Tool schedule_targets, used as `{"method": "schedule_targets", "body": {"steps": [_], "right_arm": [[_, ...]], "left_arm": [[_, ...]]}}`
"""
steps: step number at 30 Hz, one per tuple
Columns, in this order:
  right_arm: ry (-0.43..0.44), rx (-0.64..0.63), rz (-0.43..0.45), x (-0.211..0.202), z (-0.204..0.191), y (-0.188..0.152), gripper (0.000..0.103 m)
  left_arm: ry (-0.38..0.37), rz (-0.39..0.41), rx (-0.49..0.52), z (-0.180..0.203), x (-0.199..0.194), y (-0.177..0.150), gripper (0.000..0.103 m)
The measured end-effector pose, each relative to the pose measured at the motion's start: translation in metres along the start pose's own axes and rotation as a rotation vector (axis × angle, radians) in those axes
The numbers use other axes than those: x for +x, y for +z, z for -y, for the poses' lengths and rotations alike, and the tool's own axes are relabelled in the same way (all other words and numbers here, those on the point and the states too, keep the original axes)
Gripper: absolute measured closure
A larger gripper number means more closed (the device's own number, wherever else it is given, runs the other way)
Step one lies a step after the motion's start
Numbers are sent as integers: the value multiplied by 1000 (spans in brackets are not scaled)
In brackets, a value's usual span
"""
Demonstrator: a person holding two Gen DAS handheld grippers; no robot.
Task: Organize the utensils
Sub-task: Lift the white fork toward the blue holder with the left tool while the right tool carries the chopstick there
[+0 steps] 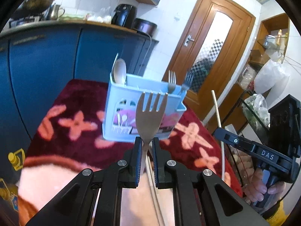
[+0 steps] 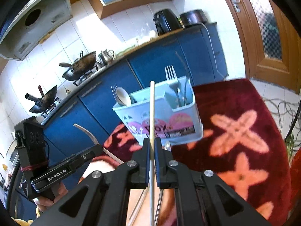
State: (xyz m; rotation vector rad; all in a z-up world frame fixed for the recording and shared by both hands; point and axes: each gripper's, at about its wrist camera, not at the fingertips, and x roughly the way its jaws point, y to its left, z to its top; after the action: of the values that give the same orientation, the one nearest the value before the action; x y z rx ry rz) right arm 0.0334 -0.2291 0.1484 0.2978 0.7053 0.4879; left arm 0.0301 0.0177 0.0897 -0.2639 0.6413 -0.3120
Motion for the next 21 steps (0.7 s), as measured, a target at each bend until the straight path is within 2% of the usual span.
{"method": "schedule_targets", "body": {"steps": [9,21], "right_arm": [[17,-7,75,-6,-4,15,97],[18,-13,147,-3,0,36,97]], "left_arm": [[11,60,25,6,-5,22,93],[71,141,61,10,-1,66,93]]}}
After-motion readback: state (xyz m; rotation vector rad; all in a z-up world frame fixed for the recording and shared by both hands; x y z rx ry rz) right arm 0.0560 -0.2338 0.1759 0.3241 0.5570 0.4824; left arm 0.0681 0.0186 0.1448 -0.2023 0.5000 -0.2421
